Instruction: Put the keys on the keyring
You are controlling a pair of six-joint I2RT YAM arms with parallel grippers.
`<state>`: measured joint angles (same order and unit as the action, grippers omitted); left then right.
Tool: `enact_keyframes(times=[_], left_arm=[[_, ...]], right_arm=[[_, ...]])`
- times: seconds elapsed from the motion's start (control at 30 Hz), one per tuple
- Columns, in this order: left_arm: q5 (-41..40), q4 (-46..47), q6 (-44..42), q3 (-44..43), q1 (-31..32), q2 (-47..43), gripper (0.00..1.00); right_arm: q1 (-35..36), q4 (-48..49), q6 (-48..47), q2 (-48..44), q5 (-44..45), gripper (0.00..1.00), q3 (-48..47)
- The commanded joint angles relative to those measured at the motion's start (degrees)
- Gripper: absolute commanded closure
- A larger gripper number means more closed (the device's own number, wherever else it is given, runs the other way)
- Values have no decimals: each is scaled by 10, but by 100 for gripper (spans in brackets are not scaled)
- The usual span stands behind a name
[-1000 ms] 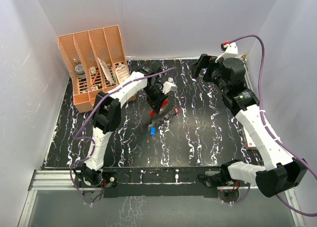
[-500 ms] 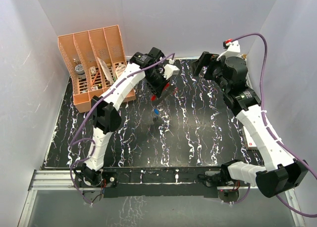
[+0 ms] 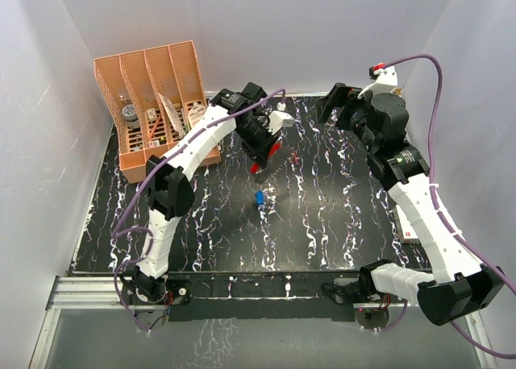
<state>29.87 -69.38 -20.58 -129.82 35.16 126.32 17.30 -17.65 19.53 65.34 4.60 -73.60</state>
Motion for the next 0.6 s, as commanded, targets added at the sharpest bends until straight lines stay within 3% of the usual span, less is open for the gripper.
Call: enact_keyframes(times=[0.0, 0.17, 0.57], left_arm=[[-22, -30, 17, -7, -12, -2, 100], [51, 10, -1, 61, -11, -22, 100], [85, 69, 2, 131, -12, 14, 100]], right_arm=[[-2, 32, -4, -15, 4, 5, -20], [-2, 33, -4, -12, 0, 5, -18], [-3, 39, -4, -13, -1, 5, -5]])
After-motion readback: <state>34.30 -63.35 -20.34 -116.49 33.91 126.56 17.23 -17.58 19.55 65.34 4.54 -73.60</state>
